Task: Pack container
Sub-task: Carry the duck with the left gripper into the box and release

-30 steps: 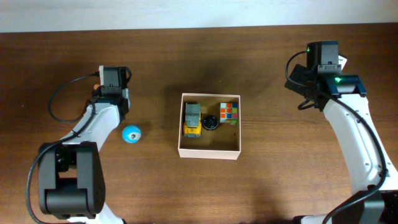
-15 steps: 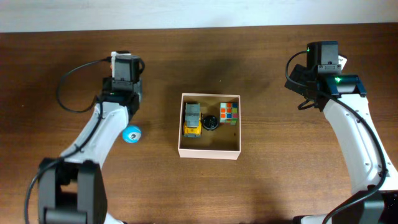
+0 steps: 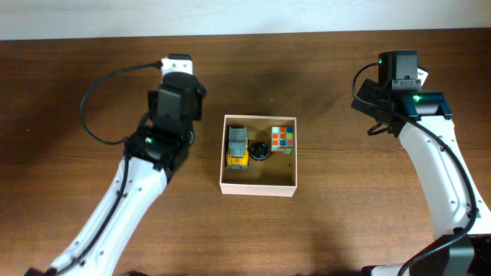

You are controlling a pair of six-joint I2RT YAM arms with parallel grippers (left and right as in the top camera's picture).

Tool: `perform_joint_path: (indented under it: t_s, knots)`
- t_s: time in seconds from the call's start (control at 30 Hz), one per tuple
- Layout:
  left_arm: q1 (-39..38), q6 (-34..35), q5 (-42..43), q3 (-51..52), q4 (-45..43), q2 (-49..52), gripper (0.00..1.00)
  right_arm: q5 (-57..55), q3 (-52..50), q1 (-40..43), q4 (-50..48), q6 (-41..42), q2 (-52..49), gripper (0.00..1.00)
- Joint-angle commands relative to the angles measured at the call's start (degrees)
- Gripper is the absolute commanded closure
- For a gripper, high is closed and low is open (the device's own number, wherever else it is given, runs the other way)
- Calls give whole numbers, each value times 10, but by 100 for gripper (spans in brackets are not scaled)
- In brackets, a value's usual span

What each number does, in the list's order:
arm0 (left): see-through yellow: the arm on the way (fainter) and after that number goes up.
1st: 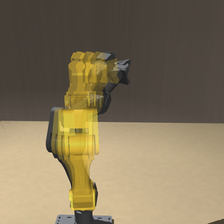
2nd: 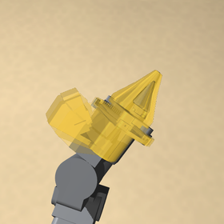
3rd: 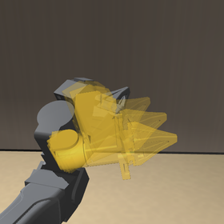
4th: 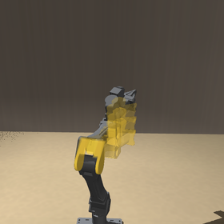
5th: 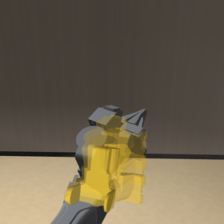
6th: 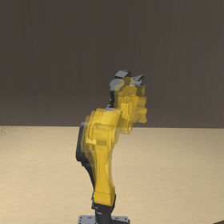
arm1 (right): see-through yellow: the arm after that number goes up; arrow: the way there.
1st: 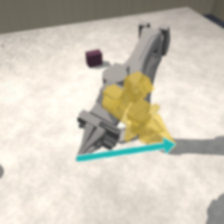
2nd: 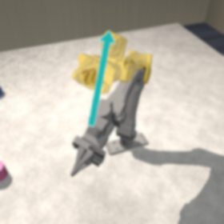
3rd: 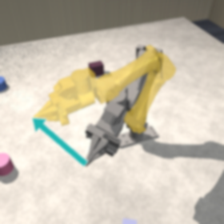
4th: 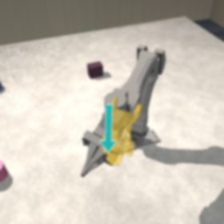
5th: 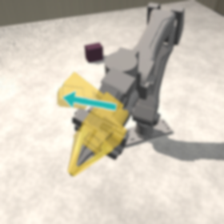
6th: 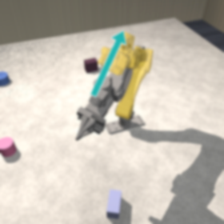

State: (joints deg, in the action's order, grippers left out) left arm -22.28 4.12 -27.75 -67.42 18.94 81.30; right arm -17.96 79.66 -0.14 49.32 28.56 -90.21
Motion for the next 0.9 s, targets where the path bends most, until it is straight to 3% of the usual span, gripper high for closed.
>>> perform_joint_path:
  t_s: [0.0,0.87]
  knots:
    - [-45,3,-6,-16,21,-35,84,-1,4,2,0,7,-2,1]
    - [-335,20,1,-15,150,-37,84,-1,4,2,0,7,-2,1]
